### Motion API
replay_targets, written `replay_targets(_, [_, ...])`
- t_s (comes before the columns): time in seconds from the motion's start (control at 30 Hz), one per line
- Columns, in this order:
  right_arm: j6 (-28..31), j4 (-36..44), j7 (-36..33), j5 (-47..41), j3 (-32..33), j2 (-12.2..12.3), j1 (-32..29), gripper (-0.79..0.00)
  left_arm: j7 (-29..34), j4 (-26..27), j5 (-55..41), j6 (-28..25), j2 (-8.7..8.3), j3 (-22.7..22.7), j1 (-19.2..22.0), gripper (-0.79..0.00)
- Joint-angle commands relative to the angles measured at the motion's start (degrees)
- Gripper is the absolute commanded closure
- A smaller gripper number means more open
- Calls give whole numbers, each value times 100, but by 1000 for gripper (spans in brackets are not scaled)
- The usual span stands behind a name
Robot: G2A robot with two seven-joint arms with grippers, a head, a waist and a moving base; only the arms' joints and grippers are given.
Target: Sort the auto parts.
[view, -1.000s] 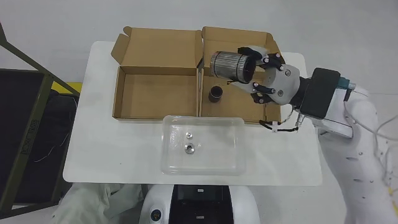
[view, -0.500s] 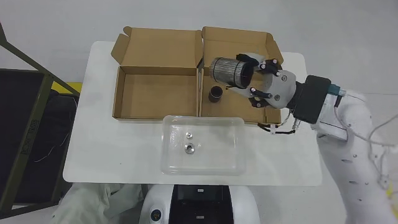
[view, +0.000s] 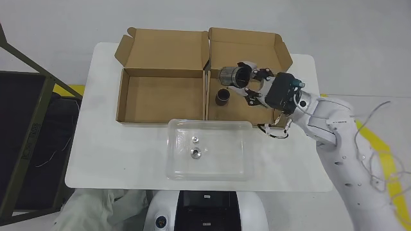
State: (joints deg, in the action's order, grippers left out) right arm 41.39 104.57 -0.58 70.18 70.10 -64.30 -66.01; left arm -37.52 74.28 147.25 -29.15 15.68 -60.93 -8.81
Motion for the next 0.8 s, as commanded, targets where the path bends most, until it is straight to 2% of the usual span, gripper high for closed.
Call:
replay_targets(0.0, [-95,-83,-44,40,-32,-2,-58,0,0,0,0,0,0,0,0,-785])
replay_targets(0.5, [-894,-1007,-910,126,-263,-58,2,0,0,0,0,0,0,0,0,-785])
replay_targets(0.77, [-1050,-1553,-1327,-82,-388,-103,190,0,0,0,0,0,0,0,0,-785])
